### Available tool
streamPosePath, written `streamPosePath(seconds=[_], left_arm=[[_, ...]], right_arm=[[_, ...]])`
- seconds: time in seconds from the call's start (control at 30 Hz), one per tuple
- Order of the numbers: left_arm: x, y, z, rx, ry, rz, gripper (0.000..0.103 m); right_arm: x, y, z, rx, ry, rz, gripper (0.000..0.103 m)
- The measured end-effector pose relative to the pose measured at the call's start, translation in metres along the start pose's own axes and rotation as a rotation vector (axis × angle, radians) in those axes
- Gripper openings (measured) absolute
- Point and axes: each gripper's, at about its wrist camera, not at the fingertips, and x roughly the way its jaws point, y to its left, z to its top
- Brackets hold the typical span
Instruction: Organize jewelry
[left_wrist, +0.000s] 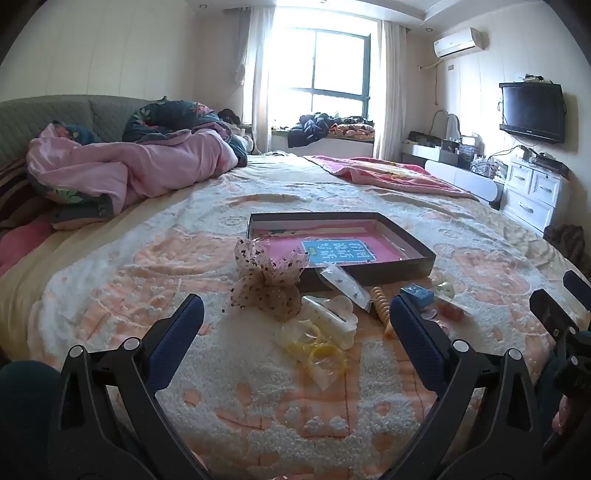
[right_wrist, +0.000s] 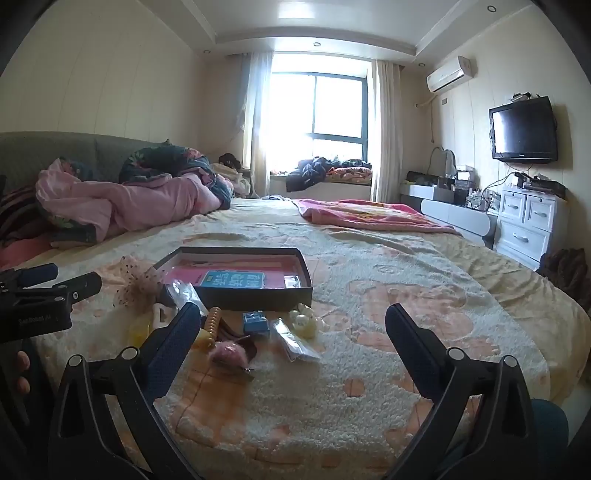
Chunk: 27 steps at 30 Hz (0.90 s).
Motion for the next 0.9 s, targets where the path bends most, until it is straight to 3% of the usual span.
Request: streamPosePath(seconds=[0.9], left_arm=[[-0.0026,-0.0019,0.0046,0.009,-0.010,-0.002,0.092]], right_arm=[[-0.0026,0.0030,0.0029,0.003,-0.021,0.000,0.097]])
